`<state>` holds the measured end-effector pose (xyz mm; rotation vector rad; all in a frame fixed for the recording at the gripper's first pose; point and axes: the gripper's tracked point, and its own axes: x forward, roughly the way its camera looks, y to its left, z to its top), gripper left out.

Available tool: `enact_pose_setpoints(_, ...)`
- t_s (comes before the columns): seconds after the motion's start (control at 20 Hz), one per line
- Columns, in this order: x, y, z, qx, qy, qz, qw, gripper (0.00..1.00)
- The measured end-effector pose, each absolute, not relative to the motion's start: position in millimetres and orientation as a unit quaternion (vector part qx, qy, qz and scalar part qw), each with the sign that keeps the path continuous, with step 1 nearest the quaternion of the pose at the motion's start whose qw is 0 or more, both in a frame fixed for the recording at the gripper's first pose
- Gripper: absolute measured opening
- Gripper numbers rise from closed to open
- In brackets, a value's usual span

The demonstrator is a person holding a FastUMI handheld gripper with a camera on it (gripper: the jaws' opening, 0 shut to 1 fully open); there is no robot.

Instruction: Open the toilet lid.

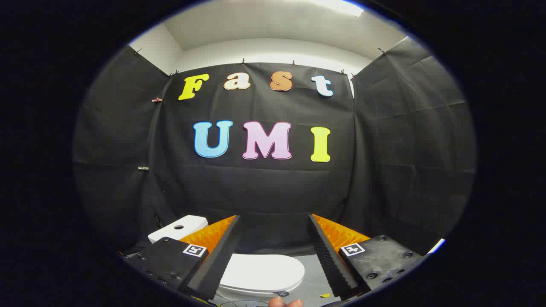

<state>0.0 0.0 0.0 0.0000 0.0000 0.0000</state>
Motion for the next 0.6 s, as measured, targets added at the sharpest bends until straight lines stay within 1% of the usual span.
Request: enact_pose_setpoints(0.6,-2.8,7.0,2.7,-0.013,-0.003,0.008,1.0,0.98)
